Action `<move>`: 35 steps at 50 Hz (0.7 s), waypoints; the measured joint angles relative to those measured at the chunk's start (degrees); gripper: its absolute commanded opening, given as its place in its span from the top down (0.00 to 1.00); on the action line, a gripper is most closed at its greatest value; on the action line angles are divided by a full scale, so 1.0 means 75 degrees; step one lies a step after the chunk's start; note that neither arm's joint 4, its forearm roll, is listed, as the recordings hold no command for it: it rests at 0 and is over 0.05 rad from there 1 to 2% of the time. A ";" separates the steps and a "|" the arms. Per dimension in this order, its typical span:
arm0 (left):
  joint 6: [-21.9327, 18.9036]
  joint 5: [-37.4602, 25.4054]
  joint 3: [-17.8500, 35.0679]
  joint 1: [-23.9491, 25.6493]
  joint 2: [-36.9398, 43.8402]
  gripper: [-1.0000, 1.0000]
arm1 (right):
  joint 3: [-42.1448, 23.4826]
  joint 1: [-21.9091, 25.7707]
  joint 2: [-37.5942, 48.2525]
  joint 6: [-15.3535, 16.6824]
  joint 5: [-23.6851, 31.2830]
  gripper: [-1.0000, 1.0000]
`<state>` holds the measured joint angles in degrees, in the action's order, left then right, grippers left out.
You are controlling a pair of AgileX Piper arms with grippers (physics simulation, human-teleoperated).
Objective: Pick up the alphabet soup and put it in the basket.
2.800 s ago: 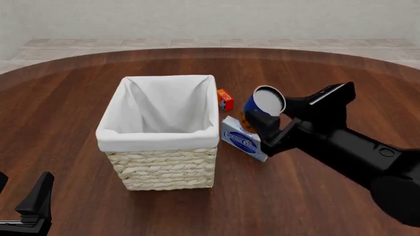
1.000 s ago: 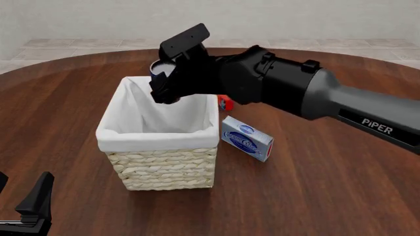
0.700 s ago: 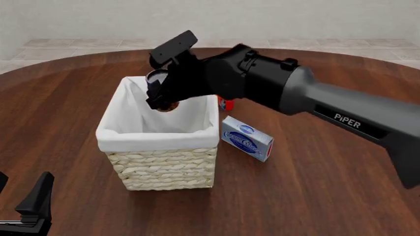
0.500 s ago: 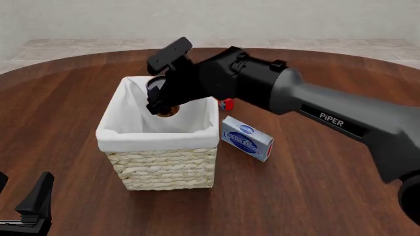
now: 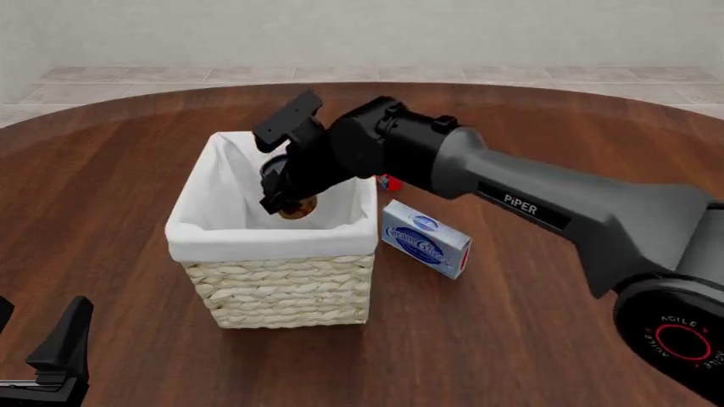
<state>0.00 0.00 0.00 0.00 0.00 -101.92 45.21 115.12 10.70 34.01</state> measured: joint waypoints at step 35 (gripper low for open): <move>0.0000 0.0000 0.0000 0.0000 0.0000 0.00 | -0.0094 0.0043 0.0420 0.0111 0.0128 0.00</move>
<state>0.00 0.00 0.00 0.00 0.00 -102.63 45.54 118.27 11.53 34.96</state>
